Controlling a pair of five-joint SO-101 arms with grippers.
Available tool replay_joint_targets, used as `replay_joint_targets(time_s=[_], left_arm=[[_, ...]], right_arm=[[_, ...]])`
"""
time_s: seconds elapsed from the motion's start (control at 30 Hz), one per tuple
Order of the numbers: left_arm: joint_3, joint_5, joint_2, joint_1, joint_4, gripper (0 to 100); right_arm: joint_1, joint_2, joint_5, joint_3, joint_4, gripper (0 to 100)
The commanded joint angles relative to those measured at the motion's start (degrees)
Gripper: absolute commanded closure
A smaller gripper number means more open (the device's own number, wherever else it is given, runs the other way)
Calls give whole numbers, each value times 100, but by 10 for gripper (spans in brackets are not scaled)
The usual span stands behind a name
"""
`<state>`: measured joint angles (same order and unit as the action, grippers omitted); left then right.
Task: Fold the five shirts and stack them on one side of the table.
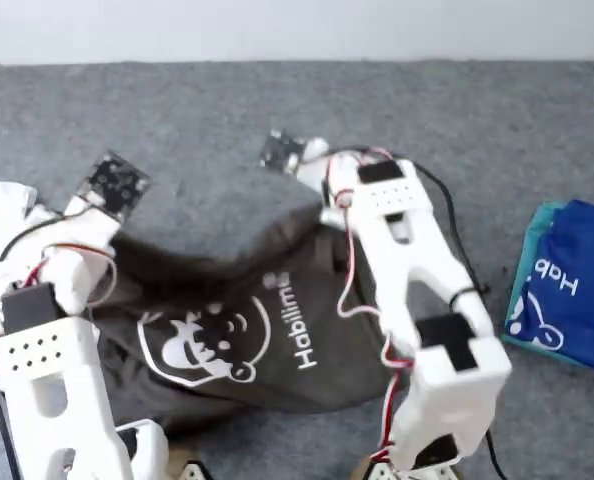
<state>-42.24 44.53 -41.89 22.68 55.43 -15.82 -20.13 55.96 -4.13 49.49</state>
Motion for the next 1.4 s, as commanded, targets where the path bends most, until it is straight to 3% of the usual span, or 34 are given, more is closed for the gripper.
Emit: replay_joint_targets(time_s=[0.0,0.17,0.3,0.47,0.6,0.77,1.03,1.27,1.37], left_arm=[[13,-211,-18,281,-563,986],[-48,-352,-18,360,-782,986],[-374,-352,-18,308,-870,986],[-760,-352,-18,299,-1081,986],[-901,-352,-18,299,-1380,986],[-857,-352,-26,290,-1424,986],[-840,-343,-62,299,-1433,986],[-840,-334,-70,299,-1459,986],[-840,-334,-70,299,-1600,986]], right_arm=[[-48,-426,-501,-1099,-637,975],[-48,-1174,-1459,-2277,-13,791],[-75,-1560,-1618,-3121,1182,807],[-163,-1903,-1618,-3807,1895,884],[-382,-2176,-1618,-3903,1947,993],[-690,-2738,-1116,-3921,1622,981],[-716,-3363,-475,-3938,66,976],[-629,-3354,-475,-4580,980,849],[-629,-3389,-396,-5055,1569,854]])
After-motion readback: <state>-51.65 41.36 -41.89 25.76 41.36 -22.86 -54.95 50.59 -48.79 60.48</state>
